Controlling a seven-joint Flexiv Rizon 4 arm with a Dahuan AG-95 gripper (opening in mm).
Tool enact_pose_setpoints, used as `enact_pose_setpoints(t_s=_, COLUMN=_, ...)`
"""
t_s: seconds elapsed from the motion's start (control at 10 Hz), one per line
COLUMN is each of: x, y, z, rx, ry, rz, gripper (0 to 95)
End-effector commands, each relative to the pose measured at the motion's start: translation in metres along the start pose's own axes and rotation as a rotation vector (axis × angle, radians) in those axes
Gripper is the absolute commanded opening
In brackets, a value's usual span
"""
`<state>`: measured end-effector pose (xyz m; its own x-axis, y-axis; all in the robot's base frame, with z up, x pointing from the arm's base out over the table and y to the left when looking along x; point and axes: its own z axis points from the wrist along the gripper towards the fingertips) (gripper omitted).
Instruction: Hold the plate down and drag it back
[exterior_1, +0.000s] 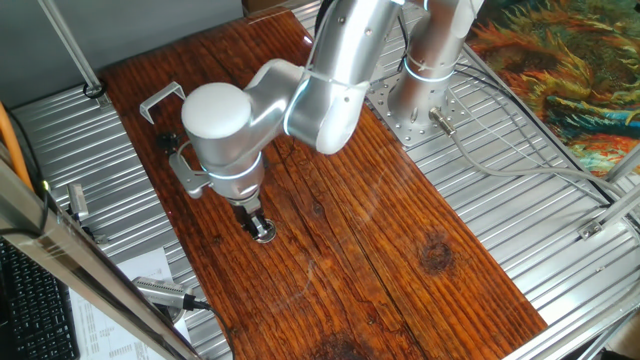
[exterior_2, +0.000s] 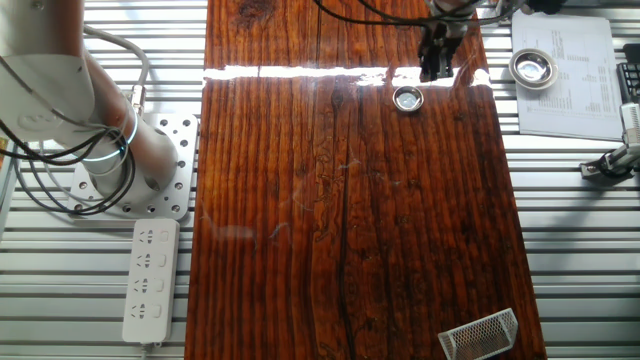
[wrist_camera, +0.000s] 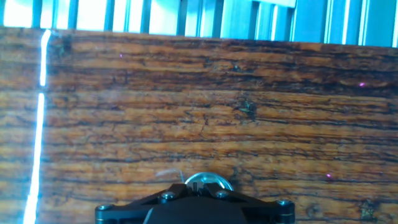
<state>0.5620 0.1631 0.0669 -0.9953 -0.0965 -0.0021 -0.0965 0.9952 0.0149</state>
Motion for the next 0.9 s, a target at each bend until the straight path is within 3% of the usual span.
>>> enact_pose_setpoints(t_s=0.1, x=0.0033, y=-0.0004, z=-0.0097, rx=0.009, ry=0.014, rz=-0.004, gripper=0.0)
enact_pose_setpoints(t_s=0.4, x=0.0049, y=0.0, z=-0.0119, rx=0.001, ry=0.072, rz=-0.027, gripper=0.0)
enact_pose_setpoints(t_s=0.9, x=0.0054, y=-0.0014, z=-0.0097, rx=0.001, ry=0.08, rz=-0.033, gripper=0.0)
